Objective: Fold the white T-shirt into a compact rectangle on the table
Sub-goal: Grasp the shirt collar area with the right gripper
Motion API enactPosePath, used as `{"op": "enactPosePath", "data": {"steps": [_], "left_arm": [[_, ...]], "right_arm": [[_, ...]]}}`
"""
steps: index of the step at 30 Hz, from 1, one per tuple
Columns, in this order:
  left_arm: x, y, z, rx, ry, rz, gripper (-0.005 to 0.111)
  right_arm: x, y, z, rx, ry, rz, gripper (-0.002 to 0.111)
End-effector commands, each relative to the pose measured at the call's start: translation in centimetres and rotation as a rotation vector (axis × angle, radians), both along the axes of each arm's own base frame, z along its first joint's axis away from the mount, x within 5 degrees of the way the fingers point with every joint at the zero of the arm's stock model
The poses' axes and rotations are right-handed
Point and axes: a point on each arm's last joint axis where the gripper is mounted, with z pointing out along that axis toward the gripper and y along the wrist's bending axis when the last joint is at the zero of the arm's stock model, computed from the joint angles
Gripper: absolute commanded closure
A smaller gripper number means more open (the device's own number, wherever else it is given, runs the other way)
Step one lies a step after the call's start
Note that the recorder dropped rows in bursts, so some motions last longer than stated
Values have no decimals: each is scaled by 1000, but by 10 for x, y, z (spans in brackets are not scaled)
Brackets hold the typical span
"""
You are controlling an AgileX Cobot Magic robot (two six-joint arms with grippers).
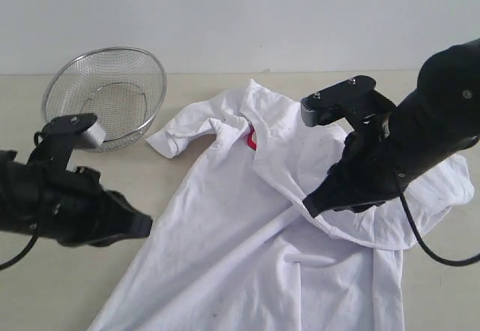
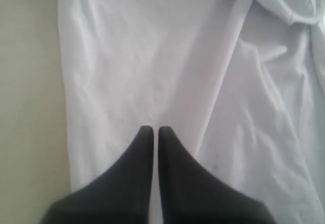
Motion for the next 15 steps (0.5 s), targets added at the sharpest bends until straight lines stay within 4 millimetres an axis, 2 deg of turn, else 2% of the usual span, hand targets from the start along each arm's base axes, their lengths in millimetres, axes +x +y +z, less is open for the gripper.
{"op": "enactPosePath", "data": {"steps": [1, 9, 15], "left_arm": [[28, -13, 8, -25, -28, -14, 102], [71, -37, -19, -24, 40, -101, 102], [85, -43, -51, 13, 108, -115, 102]], "right_arm": [[22, 10, -3, 19, -51, 13, 52], [59, 25, -20, 14, -21, 9, 56], [73, 32, -20, 15, 1, 23, 56]]}}
